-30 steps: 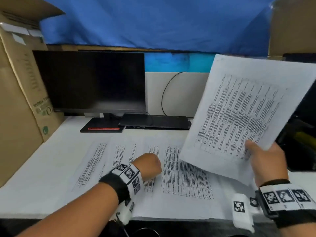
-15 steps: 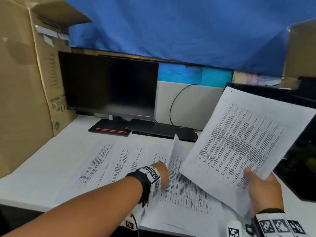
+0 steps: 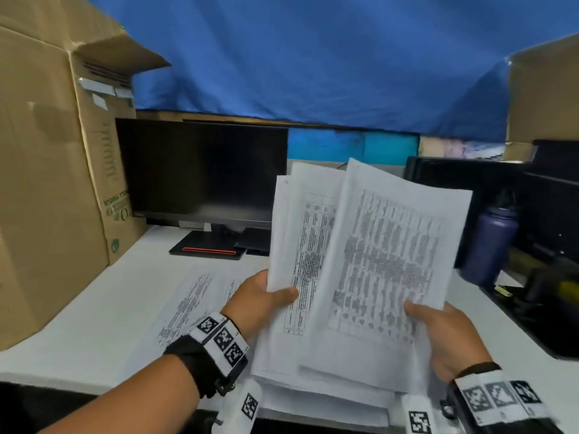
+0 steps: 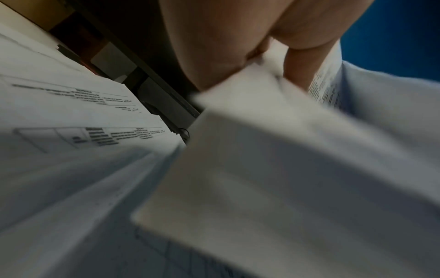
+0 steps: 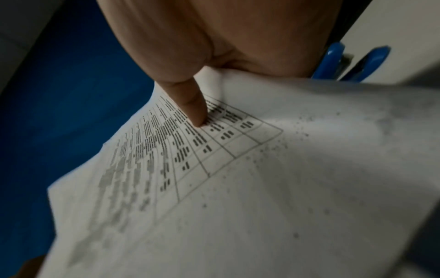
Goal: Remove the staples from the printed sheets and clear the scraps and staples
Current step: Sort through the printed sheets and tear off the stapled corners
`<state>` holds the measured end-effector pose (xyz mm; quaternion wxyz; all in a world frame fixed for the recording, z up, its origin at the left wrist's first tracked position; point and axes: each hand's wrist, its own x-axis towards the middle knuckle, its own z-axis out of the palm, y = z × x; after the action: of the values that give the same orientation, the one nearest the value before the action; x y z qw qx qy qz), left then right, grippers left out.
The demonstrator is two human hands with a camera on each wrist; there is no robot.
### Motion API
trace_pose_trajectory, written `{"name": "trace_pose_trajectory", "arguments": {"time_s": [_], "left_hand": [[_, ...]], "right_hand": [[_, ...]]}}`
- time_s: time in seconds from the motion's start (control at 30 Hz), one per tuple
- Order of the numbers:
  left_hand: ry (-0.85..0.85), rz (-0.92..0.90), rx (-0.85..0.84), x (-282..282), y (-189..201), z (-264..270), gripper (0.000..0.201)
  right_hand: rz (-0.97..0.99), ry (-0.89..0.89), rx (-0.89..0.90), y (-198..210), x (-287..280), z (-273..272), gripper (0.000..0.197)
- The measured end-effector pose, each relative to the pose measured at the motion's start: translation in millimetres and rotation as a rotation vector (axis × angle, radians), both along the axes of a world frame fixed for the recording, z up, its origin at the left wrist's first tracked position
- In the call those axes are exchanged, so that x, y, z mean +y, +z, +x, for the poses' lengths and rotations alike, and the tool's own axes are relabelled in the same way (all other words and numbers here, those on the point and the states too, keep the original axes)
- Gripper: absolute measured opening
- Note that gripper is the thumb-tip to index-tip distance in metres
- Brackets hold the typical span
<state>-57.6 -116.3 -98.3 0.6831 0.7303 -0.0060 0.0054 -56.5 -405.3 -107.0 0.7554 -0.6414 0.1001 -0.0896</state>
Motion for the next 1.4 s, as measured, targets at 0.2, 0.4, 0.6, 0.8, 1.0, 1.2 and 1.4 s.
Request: {"name": "trace_pose_trajectory", "arguments": {"time_s": [0.2,0.4,0.6,0.8,1.0,1.2,1.4], "left_hand": [[0.111,0.051,-0.111,-17.1,7.2,-27.2,0.038],[0.116,0.22,-0.251,-24.6,14.2,-35.3,0.019],[0.092,0.165,-0.209,-25.9,4.6,-37.3,0.037],[0.084,0.112,-0.225,-39.3,-4.4,-40.0,0.039],[0.23,0.055,-0.278,-51.7,6.1,-38.8,0.025],[0.199,0.07,-0.176,-55.2,-7.2,-46.7,0.022],[0.188,0.126,-0.131,-51.1,-14.3,-44.8,0.013]], "right_hand": [[0.069,0.106,0.023,2.5,17.7,-11.6,0.024],[-0.024,0.021,-0.184,21.8,27.6,-24.7,0.034],[-0.135,-0.022,-0.251,21.7,29.2,-30.4,0.031],[-0.178,-0.067,-0.256,19.4,25.8,-29.5,0.028],[-0.171,-0.067,-0.262,29.0,30.4,-37.3,0.021],[-0.227,-0.065,-0.19,16.4,38.2,-38.3,0.025],[-0.301,-0.048,-0.203,9.3,41.5,-34.9,0.021]]}}
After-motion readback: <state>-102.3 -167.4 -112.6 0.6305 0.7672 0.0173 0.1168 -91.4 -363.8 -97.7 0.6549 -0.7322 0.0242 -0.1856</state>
